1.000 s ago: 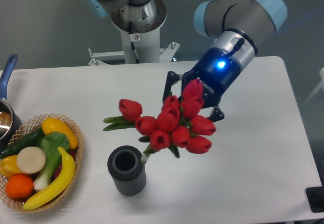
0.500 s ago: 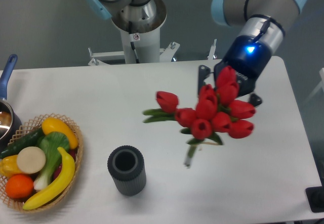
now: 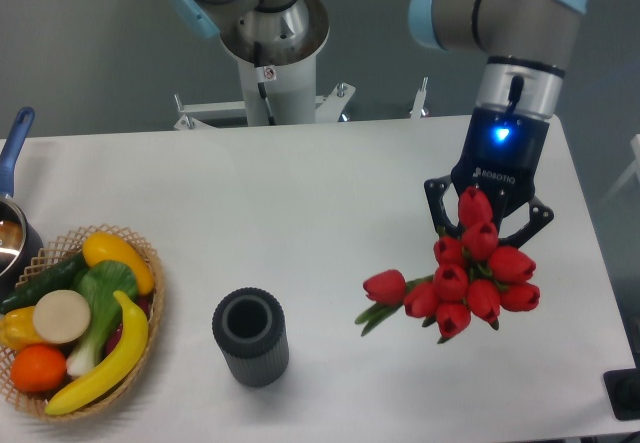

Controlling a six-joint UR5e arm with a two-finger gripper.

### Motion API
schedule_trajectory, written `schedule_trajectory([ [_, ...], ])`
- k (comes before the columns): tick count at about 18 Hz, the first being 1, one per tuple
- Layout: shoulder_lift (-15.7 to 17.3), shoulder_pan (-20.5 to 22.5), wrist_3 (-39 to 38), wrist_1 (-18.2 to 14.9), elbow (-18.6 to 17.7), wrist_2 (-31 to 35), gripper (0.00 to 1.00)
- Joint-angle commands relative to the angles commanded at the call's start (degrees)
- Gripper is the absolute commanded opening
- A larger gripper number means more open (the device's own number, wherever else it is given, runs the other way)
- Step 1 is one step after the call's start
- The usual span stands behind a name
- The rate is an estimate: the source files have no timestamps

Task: Pick up the flowers from the vase
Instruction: 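Carry the tulip bunch away from the vase, holding it aloft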

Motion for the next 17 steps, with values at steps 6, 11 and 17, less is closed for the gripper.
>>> schedule_trajectory([
  [6,-1.23,-5.01,0.18,-3.6,0.0,12.83,0.0],
  [11,-3.16,-6.07,0.35,-7.02,0.61,18.12,0.0],
  [17,-4.22,-6.77,2.72,-11.6,0.97,24.09,0.0],
])
